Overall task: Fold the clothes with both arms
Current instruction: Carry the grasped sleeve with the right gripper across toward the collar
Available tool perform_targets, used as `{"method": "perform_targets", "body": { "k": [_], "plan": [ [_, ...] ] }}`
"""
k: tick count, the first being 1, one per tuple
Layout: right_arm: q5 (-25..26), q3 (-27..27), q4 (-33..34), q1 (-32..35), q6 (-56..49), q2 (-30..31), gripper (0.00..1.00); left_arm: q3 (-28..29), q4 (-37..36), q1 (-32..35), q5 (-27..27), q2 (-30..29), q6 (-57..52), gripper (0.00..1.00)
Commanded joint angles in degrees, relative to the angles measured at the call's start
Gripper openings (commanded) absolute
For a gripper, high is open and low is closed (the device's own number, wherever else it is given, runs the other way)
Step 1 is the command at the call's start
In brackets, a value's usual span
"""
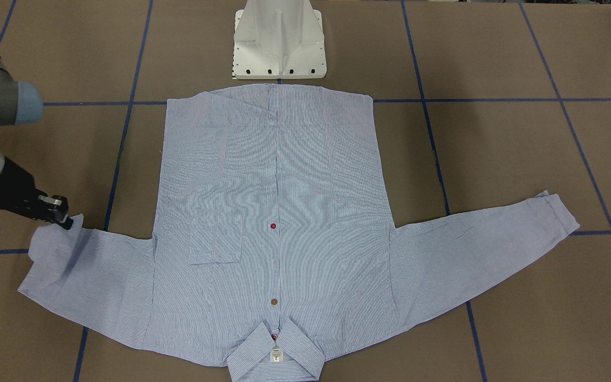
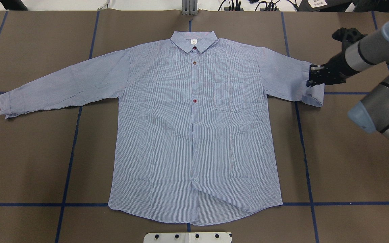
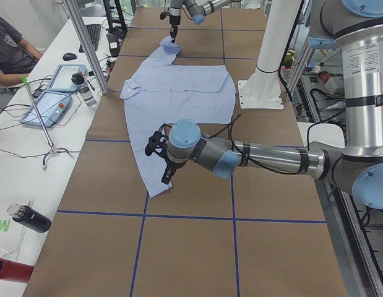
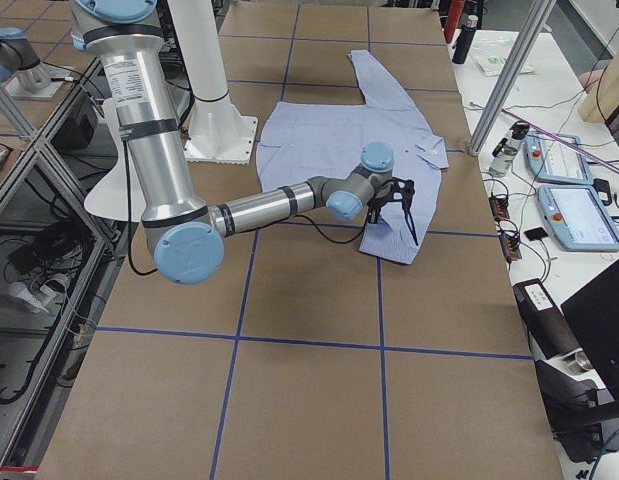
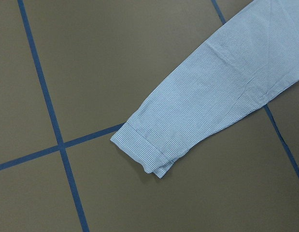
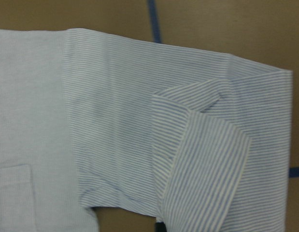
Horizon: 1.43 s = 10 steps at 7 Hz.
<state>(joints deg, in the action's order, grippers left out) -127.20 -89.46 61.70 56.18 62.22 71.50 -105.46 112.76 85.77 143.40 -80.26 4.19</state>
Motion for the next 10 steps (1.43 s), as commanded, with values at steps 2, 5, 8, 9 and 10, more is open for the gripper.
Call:
{"method": "perform_targets", "body": {
  "k": [2, 5, 8, 9, 10],
  "plan": [
    [5.0, 6.6, 9.7, -6.4, 6.7, -17.5, 0.0, 1.7, 0.1, -0.2, -0.6, -1.7, -0.1, 1.0],
    [12.7, 15.5, 9.5, -12.5, 15.0, -30.2, 0.0, 9.4, 0.1, -0.3, -1.0, -8.9, 1.3, 1.0],
    [16.5, 19.8, 9.1, -15.6, 15.1, -36.4, 0.0, 9.4, 0.0, -0.8, -1.0, -8.9, 1.5, 1.0],
    [18.1, 21.3, 8.3, -16.7, 15.3, -37.6, 0.0, 9.4, 0.1, -0.8, -1.0, -8.9, 1.5, 1.0],
    [18.3, 21.9, 8.2, -17.1, 15.3, -37.8, 0.0, 9.4, 0.0, -0.8, -1.0, -8.9, 1.5, 1.0]
  ]
}}
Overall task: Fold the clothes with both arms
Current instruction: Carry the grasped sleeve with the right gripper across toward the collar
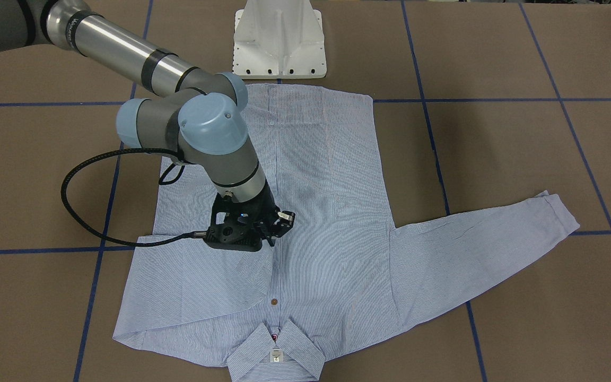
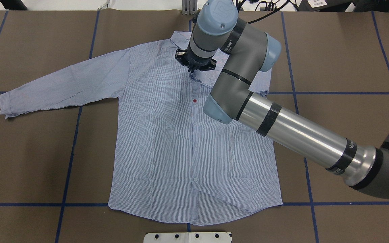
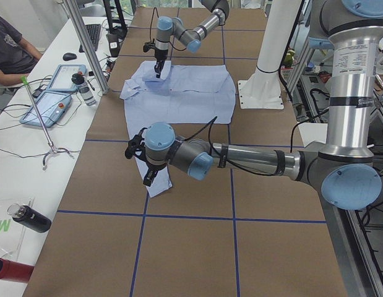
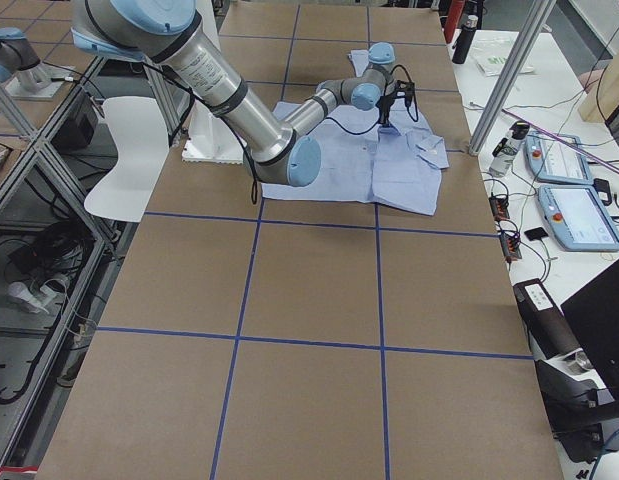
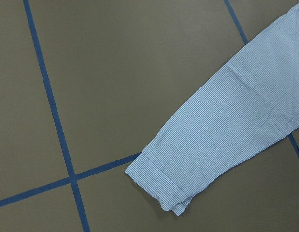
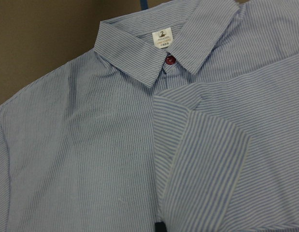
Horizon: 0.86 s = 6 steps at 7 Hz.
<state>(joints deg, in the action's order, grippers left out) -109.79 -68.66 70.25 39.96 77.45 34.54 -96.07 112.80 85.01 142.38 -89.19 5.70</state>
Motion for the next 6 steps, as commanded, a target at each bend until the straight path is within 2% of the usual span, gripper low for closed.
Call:
{"method": "perform_targets", "body": {
  "k": [1, 2, 6],
  "plan": [
    [2.2, 4.0, -2.0, -1.7, 0.2, -3.0, 0.0, 0.0, 0.0, 0.0, 0.0, 0.0, 0.0, 1.0],
    [3.7, 5.8, -4.9, -2.6, 2.5, -3.5, 0.0, 0.0, 0.0, 0.0, 0.0, 0.0, 0.0, 1.0],
    [5.4, 9.7, -6.4, -4.4, 3.1, -6.5, 0.0, -0.1, 0.0, -0.1, 0.0, 0.0, 0.1, 1.0]
  ]
}}
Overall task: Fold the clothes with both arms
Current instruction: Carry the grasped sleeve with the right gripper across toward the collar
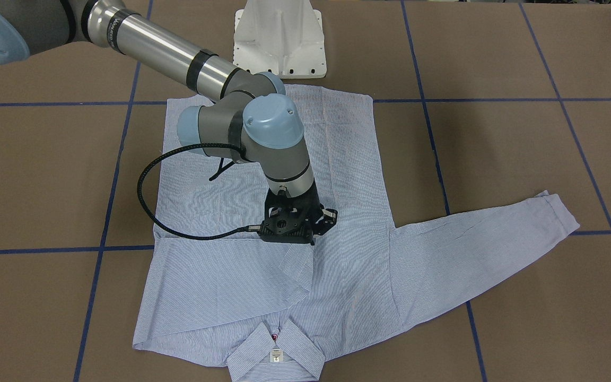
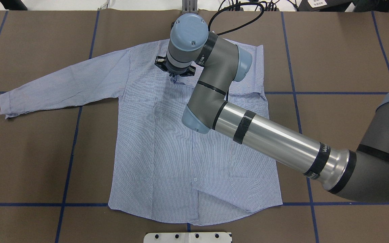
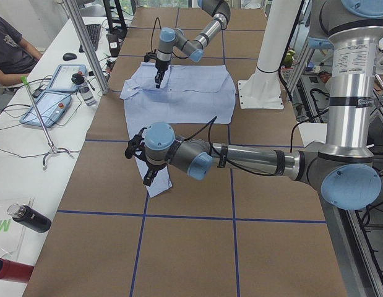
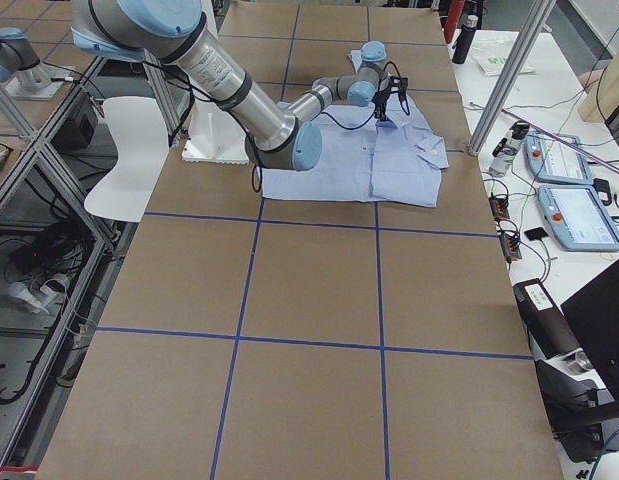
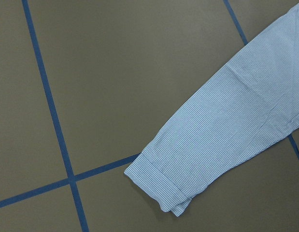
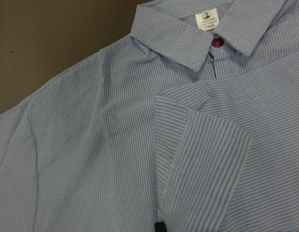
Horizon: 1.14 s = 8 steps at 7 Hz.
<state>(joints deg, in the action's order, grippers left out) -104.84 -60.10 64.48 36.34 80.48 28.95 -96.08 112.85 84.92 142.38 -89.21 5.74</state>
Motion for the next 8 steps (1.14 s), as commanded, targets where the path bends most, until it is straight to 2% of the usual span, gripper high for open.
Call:
{"method": "perform_targets", "body": {
  "k": [1, 3, 4, 6, 8],
  "plan": [
    [1.0, 1.7, -1.4, -1.4, 0.1, -1.3, 0.0, -0.1, 0.0, 0.1, 0.0, 0.0, 0.1, 1.0],
    [2.3, 1.9, -1.5, -2.2, 0.2, -1.5, 0.02, -0.1, -0.1, 0.1, 0.0, 0.1, 0.1, 1.0],
    [2.4, 2.0, -1.5, -2.5, 0.6, -1.9, 0.99, 0.0, 0.0, 0.0, -0.1, 0.2, 0.0, 1.0],
    [2.4, 2.0, -2.0, -2.9, 1.0, -2.1, 1.0, 4.5, 2.4, -0.1, 0.0, -0.2, -0.1, 1.0],
    [2.4, 1.4, -1.9, -2.9, 3.9, -3.5, 1.0, 17.6, 11.1, -3.5, 0.0, -7.5, 2.2, 1.0]
  ]
}}
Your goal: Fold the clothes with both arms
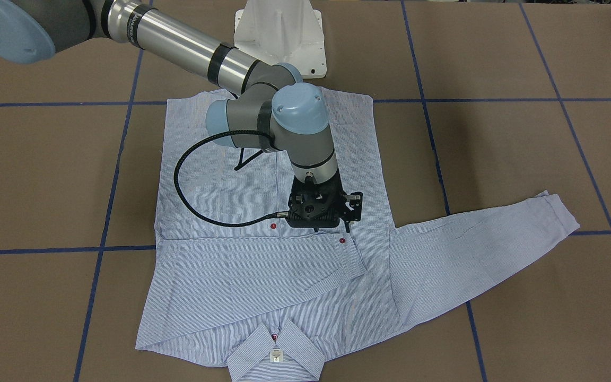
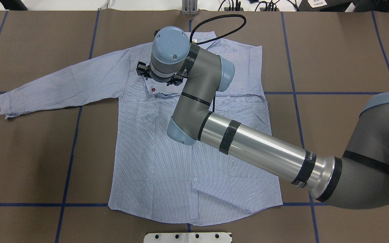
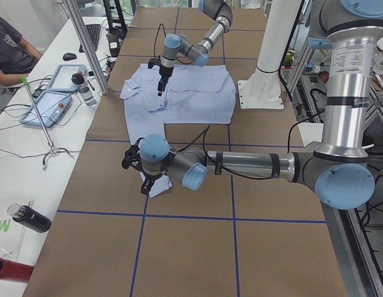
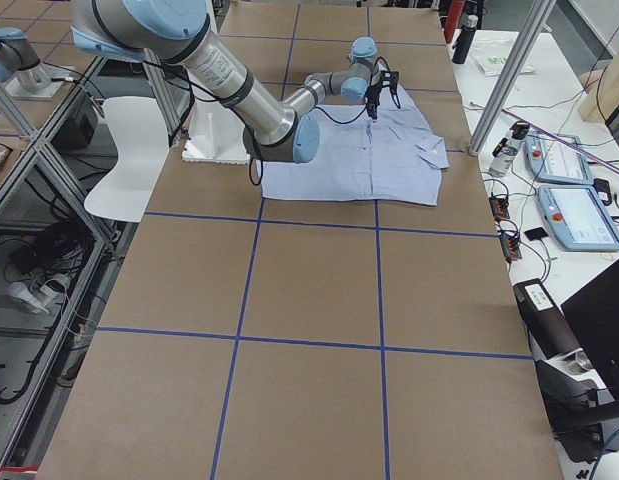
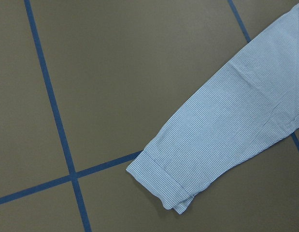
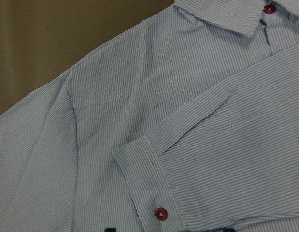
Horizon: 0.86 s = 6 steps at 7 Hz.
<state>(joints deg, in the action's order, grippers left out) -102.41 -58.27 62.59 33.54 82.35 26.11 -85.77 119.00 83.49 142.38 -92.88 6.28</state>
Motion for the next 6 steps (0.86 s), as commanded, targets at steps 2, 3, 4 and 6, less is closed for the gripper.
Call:
{"method": "perform_targets", "body": {
  "k": [2, 3, 4, 6],
  "plan": [
    [-0.2, -3.8, 0.2, 0.0, 4.9, 1.3, 1.0, 12.1, 10.2, -6.6, -1.6, -6.0, 9.2, 1.0],
    [-0.4, -8.4, 0.4, 0.0, 6.0, 4.3, 1.0, 13.0, 11.8, -10.0, -6.9, -6.5, 13.0, 0.99],
    [-0.5, -10.5, 0.8, 0.1, 6.3, 6.4, 1.0, 14.4, 12.0, -10.9, -7.9, -6.6, 13.8, 0.94],
    [-0.3, -13.2, 0.5, 0.0, 6.2, 9.2, 1.0, 19.3, 12.0, -10.9, -7.8, -8.7, 13.8, 0.85]
  ]
}}
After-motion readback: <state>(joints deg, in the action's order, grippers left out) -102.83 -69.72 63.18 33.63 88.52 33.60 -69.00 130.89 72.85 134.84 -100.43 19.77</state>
